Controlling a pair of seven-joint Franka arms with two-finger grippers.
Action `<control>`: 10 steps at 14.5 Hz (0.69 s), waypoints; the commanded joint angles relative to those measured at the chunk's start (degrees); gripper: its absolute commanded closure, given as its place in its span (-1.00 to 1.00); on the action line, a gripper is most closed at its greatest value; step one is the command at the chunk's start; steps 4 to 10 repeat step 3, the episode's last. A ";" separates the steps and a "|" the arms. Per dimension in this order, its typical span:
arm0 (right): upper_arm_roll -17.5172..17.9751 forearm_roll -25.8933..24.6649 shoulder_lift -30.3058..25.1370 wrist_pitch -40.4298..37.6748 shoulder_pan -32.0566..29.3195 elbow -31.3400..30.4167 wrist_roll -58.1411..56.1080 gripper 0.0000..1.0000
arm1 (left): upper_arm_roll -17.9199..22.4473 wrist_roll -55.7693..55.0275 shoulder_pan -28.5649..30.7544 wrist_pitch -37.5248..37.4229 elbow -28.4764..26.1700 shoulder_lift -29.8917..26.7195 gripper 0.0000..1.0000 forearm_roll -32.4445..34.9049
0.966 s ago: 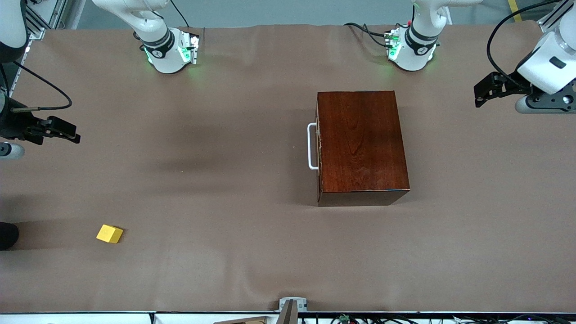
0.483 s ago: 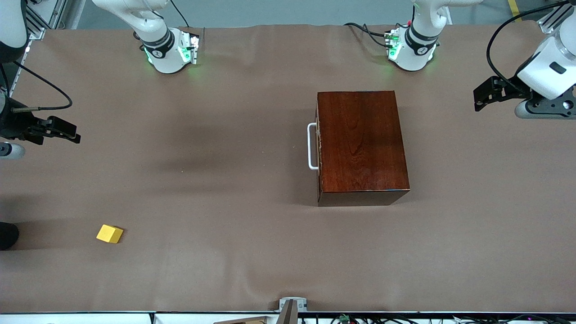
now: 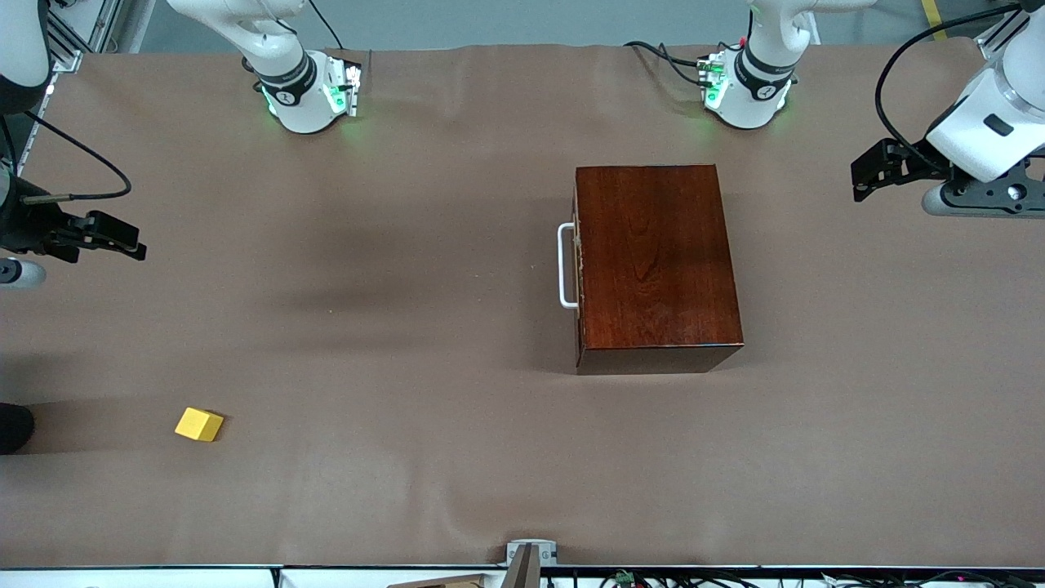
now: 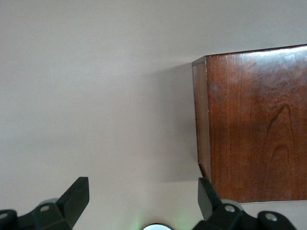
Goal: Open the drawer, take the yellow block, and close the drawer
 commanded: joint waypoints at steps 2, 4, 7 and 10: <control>0.12 -0.49 -1.55 0.54 0.19 -1.32 -0.08 -1.00 | -0.01 -0.23 -0.10 -1.38 1.69 0.61 -1.00 -1.12; 0.12 -0.40 -1.55 0.62 0.19 -1.32 0.01 -1.00 | -0.01 -0.23 -0.10 -1.38 1.69 0.70 -1.00 -1.12; 0.12 -0.40 -1.55 0.62 0.19 -1.32 0.01 -1.00 | -0.01 -0.23 -0.10 -1.38 1.69 0.70 -1.00 -1.12; 0.12 -0.40 -1.55 0.62 0.19 -1.32 0.01 -1.00 | -0.01 -0.23 -0.10 -1.38 1.69 0.70 -1.00 -1.12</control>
